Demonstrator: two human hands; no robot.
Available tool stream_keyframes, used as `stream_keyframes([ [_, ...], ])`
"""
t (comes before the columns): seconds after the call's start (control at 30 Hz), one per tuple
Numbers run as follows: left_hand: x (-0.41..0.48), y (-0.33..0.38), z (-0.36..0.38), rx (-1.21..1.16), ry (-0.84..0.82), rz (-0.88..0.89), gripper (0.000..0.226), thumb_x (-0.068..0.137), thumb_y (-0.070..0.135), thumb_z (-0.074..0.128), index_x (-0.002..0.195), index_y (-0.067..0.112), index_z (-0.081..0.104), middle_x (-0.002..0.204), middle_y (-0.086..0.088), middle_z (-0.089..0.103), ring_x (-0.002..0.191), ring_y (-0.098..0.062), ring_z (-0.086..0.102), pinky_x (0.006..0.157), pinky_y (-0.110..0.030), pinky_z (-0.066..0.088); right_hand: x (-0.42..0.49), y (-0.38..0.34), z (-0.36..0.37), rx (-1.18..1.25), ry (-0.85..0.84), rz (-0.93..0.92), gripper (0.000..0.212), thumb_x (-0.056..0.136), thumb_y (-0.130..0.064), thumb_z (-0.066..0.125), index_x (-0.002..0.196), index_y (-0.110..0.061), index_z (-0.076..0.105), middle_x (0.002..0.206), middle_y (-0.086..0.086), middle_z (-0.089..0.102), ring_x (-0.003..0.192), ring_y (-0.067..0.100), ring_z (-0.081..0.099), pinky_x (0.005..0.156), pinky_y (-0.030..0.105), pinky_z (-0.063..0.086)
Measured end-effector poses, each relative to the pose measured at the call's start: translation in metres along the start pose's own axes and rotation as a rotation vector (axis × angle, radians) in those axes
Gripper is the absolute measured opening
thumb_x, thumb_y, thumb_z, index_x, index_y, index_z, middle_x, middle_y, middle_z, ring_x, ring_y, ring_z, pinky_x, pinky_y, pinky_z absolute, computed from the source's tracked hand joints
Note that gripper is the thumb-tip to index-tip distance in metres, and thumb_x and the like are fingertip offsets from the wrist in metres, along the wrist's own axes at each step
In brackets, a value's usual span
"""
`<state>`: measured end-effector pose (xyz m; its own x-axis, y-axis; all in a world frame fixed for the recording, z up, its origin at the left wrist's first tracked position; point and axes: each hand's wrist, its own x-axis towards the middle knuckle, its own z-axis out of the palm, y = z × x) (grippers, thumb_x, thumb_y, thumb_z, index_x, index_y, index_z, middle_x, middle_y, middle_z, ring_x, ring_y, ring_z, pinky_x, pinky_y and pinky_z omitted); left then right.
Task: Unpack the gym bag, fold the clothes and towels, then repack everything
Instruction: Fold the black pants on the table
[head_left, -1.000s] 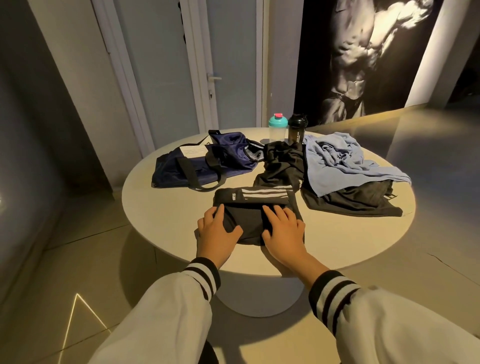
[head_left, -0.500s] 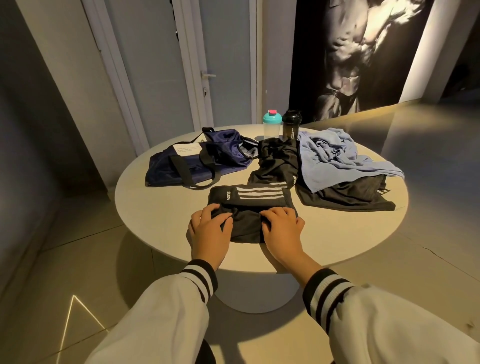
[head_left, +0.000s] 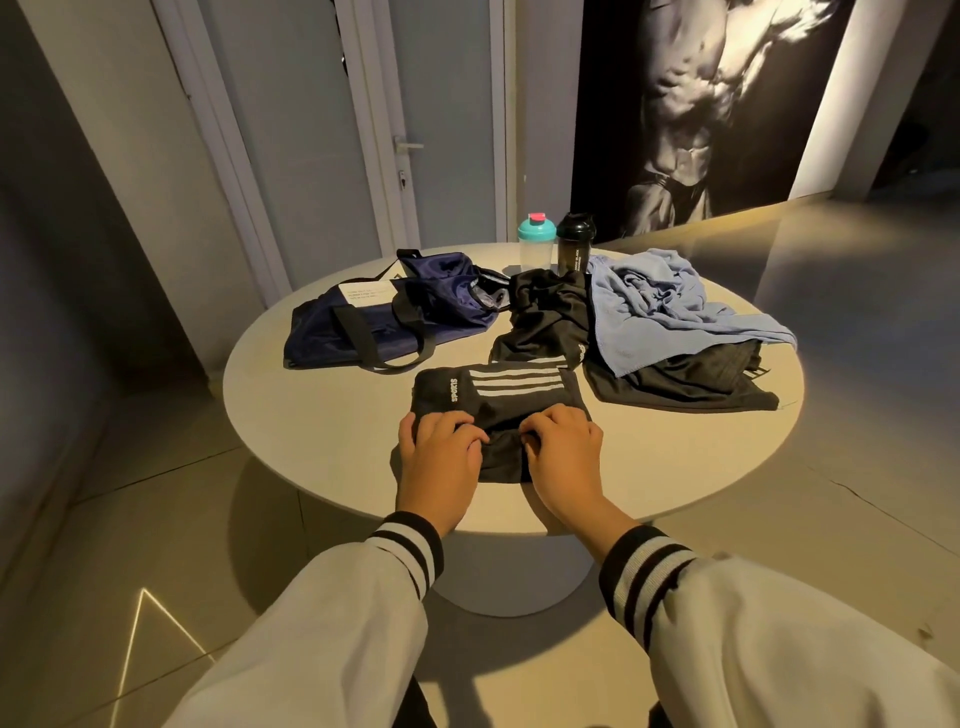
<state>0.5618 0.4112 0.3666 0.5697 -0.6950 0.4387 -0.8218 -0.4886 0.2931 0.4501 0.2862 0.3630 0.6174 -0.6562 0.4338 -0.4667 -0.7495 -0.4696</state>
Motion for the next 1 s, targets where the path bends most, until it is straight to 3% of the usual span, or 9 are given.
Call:
stream_keyframes([
  [0.1, 0.003, 0.007, 0.001, -0.15, 0.001, -0.076, 0.024, 0.107, 0.026, 0.039, 0.109, 0.034, 0.062, 0.118, 0.01, 0.06, 0.117, -0.011, 0.054, 0.123, -0.039, 0.008, 0.0, 0.0, 0.001, 0.068, 0.083, -0.002, 0.017, 0.098, -0.026, 0.06, 0.111, -0.023, 0.07, 0.113, -0.002, 0.063, 0.111, 0.02, 0.051, 0.1, 0.037, 0.041],
  [0.27, 0.0, 0.002, 0.003, -0.313, -0.025, -0.064, 0.026, 0.107, 0.027, 0.032, 0.105, 0.035, 0.057, 0.135, 0.012, 0.05, 0.132, -0.006, 0.041, 0.122, -0.038, -0.005, -0.005, -0.004, -0.007, 0.207, 0.187, -0.005, 0.01, 0.098, -0.022, 0.057, 0.101, -0.019, 0.067, 0.099, -0.003, 0.065, 0.093, 0.012, 0.054, 0.089, 0.033, 0.05],
  [0.4, -0.004, 0.003, -0.001, -0.256, -0.047, 0.03, 0.018, 0.104, 0.026, 0.042, 0.103, 0.037, 0.056, 0.135, 0.015, 0.052, 0.14, -0.006, 0.031, 0.118, -0.031, -0.017, -0.011, -0.008, -0.011, 0.21, 0.153, 0.053, 0.009, 0.095, -0.024, 0.052, 0.088, -0.025, 0.058, 0.086, -0.007, 0.059, 0.087, 0.012, 0.049, 0.083, 0.034, 0.048],
  [0.53, -0.008, 0.005, -0.002, -0.144, -0.083, 0.133, 0.02, 0.099, 0.033, 0.054, 0.117, 0.038, 0.061, 0.131, 0.017, 0.053, 0.131, -0.007, 0.036, 0.123, -0.043, -0.005, -0.014, 0.0, -0.013, 0.151, 0.128, 0.076, 0.012, 0.093, -0.027, 0.053, 0.084, -0.026, 0.06, 0.081, -0.008, 0.058, 0.086, 0.011, 0.046, 0.091, 0.038, 0.045],
  [0.63, -0.009, 0.005, 0.001, -0.14, -0.075, 0.136, 0.022, 0.101, 0.038, 0.051, 0.118, 0.037, 0.065, 0.133, 0.016, 0.049, 0.126, -0.009, 0.034, 0.116, -0.036, 0.012, -0.016, 0.004, -0.014, 0.061, 0.106, 0.059, 0.023, 0.096, -0.036, 0.046, 0.097, -0.028, 0.067, 0.087, -0.01, 0.062, 0.093, 0.013, 0.048, 0.099, 0.04, 0.04],
  [0.73, -0.009, 0.003, 0.002, -0.188, -0.071, 0.144, 0.022, 0.103, 0.036, 0.047, 0.111, 0.031, 0.067, 0.129, 0.013, 0.052, 0.122, -0.011, 0.039, 0.108, -0.029, 0.021, -0.014, 0.007, -0.015, -0.062, 0.046, 0.118, 0.037, 0.102, -0.041, 0.038, 0.127, -0.027, 0.062, 0.113, 0.0, 0.064, 0.11, 0.024, 0.05, 0.102, 0.043, 0.038],
  [0.83, -0.01, 0.003, 0.0, -0.256, -0.114, 0.182, 0.022, 0.102, 0.029, 0.047, 0.104, 0.03, 0.068, 0.125, 0.014, 0.058, 0.12, -0.006, 0.043, 0.114, -0.034, 0.021, -0.012, 0.011, -0.016, -0.148, -0.055, 0.179, 0.048, 0.103, -0.031, 0.044, 0.15, -0.022, 0.041, 0.134, 0.008, 0.05, 0.121, 0.028, 0.041, 0.103, 0.036, 0.039],
  [1.0, -0.011, 0.005, -0.004, -0.312, -0.178, 0.173, 0.026, 0.087, 0.036, 0.045, 0.1, 0.034, 0.069, 0.122, 0.018, 0.062, 0.12, -0.003, 0.045, 0.119, -0.041, 0.017, -0.013, 0.012, -0.015, -0.019, -0.041, 0.233, 0.064, 0.096, -0.019, 0.052, 0.156, -0.022, 0.027, 0.139, 0.011, 0.034, 0.123, 0.03, 0.031, 0.103, 0.036, 0.04],
])
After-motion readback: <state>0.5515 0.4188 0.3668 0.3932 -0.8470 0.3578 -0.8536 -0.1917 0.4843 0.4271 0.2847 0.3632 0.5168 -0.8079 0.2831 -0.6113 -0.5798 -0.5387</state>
